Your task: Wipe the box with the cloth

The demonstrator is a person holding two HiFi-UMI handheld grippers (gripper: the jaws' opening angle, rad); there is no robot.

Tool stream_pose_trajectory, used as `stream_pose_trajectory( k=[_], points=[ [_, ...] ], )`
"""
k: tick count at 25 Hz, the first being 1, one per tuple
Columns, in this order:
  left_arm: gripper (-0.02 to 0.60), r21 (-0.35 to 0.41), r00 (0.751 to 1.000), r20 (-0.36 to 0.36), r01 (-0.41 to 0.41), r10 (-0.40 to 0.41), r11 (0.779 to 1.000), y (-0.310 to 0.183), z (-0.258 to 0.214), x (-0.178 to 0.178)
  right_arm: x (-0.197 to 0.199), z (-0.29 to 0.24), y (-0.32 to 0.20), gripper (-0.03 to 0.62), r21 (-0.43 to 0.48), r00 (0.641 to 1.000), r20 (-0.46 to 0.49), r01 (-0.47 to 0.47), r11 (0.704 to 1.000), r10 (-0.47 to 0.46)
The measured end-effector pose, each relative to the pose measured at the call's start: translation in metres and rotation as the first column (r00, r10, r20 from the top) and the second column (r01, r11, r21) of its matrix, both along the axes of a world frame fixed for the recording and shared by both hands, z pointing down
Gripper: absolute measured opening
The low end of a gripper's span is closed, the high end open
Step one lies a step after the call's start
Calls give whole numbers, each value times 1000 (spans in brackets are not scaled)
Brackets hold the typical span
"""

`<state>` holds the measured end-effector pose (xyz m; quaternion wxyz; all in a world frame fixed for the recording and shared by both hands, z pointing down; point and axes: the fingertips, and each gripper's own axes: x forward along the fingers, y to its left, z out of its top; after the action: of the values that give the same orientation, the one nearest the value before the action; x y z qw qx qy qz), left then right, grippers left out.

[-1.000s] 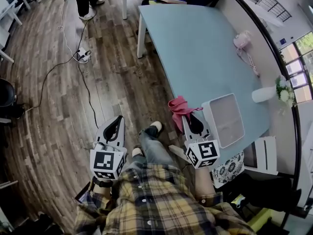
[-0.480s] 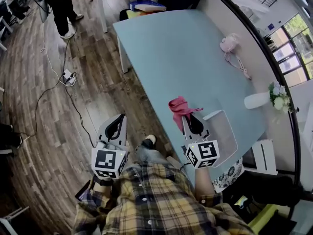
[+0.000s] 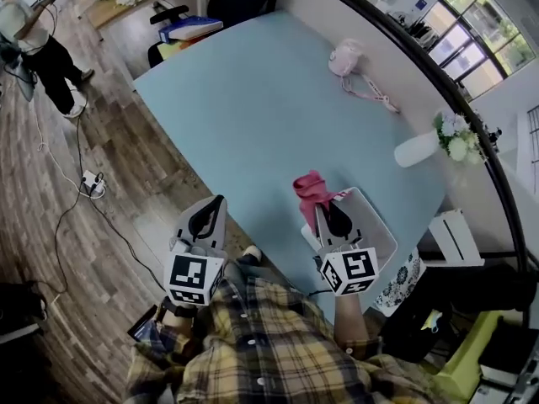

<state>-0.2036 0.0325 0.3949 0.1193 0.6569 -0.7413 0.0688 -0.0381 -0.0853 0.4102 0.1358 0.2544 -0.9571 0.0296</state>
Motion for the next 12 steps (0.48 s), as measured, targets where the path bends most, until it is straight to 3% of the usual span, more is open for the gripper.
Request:
stream_pose_trajectory(
  k=[6, 9, 12],
  points=[
    [-7, -6, 979, -5, -202, 202, 979, -55, 1, 37, 52, 0, -17, 46, 2, 983, -4, -182, 983, 182],
    [-6, -19, 949, -12, -316, 316, 948, -81, 5, 58, 80, 0, -23, 46, -3, 956, -6, -294, 956, 294],
    [-6, -35, 903, -24, -429, 428, 903, -108, 8, 80, 107, 0, -27, 46, -9, 915, -11, -404, 915, 404]
  ],
)
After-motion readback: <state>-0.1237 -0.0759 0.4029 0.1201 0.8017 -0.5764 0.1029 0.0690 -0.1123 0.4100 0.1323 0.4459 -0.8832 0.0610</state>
